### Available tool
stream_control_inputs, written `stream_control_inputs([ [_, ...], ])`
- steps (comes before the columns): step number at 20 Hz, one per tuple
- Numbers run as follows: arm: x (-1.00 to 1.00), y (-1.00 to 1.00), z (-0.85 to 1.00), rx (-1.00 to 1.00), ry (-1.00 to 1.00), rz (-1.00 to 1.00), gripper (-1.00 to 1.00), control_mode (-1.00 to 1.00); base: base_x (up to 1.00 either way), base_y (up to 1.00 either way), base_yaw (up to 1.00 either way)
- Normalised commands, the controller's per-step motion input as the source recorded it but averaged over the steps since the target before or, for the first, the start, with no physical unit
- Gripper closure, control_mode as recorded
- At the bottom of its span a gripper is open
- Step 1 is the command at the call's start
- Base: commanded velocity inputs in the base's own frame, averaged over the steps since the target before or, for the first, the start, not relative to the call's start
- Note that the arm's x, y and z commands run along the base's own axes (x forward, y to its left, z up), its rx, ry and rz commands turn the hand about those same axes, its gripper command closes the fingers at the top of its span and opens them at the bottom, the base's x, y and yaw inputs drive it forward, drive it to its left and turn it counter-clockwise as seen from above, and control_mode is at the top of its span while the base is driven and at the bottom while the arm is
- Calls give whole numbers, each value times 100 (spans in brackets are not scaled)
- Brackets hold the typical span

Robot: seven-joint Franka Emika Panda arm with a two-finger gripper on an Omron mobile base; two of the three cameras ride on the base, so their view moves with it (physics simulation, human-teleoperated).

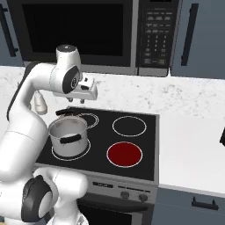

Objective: Turn off the front right burner of the stove.

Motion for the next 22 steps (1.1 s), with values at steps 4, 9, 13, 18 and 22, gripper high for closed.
stream_control_inputs([
  [4,-26,0,-3,0,0,0,-100,-100,0,0,0],
  [9,-15,0,-2,0,0,0,-100,100,-8,-10,0],
  [13,0,0,0,0,0,0,-100,100,0,-42,0],
  [18,0,0,0,0,0,0,-100,100,0,-63,0],
  [22,0,0,0,0,0,0,-100,100,0,-71,0],
])
